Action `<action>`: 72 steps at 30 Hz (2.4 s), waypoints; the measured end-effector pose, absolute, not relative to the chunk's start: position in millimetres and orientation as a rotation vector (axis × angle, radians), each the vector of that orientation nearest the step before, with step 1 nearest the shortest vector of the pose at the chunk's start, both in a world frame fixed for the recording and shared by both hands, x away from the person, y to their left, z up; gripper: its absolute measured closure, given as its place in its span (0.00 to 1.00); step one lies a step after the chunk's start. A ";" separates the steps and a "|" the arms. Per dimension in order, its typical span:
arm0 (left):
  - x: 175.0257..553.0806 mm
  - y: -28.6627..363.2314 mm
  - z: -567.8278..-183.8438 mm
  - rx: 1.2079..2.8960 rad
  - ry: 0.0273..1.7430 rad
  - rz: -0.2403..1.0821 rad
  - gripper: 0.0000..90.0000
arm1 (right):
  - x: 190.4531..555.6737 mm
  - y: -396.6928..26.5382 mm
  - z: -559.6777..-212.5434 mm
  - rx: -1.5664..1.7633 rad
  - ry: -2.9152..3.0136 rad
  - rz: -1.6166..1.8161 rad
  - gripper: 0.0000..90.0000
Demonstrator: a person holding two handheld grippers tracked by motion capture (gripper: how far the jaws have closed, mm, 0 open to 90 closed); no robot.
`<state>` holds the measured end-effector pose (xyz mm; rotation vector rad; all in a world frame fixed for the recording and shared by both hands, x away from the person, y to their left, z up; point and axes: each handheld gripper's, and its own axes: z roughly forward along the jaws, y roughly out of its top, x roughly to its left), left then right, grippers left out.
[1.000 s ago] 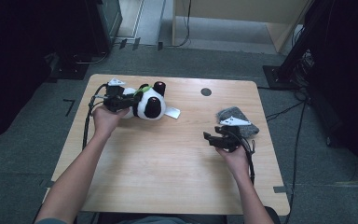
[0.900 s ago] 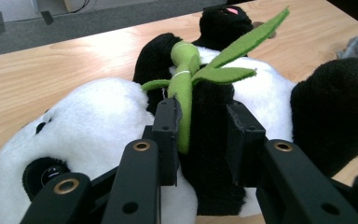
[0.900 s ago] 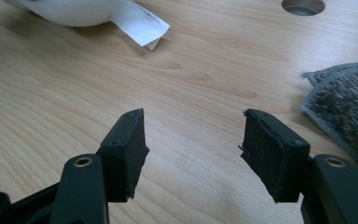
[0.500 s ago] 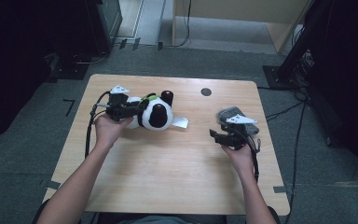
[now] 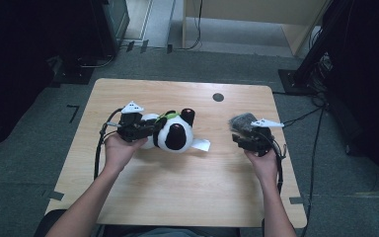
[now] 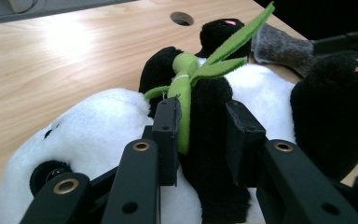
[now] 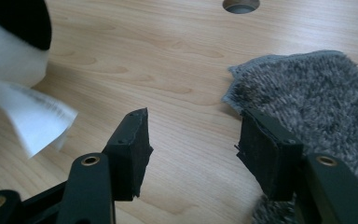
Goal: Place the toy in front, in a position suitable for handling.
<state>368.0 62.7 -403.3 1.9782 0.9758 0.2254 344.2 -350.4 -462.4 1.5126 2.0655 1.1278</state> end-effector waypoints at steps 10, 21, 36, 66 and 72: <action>357.2 35.9 -412.8 1.989 0.938 0.237 0.77 | 357.5 -368.8 -462.2 1.524 1.981 1.018 0.49; 363.0 12.1 -422.6 1.998 0.894 0.253 0.76 | 380.3 -384.2 -483.1 1.590 1.981 0.941 0.52; 360.7 15.8 -422.5 2.001 0.856 0.218 0.53 | 388.9 -384.3 -501.1 1.597 2.040 0.816 0.82; 355.1 56.3 -419.6 1.959 0.870 0.226 0.33 | 369.7 -353.4 -438.9 1.544 2.064 1.052 0.86; 350.5 72.8 -422.7 1.950 0.902 0.222 0.31 | 370.0 -341.9 -423.8 1.491 2.077 1.109 0.86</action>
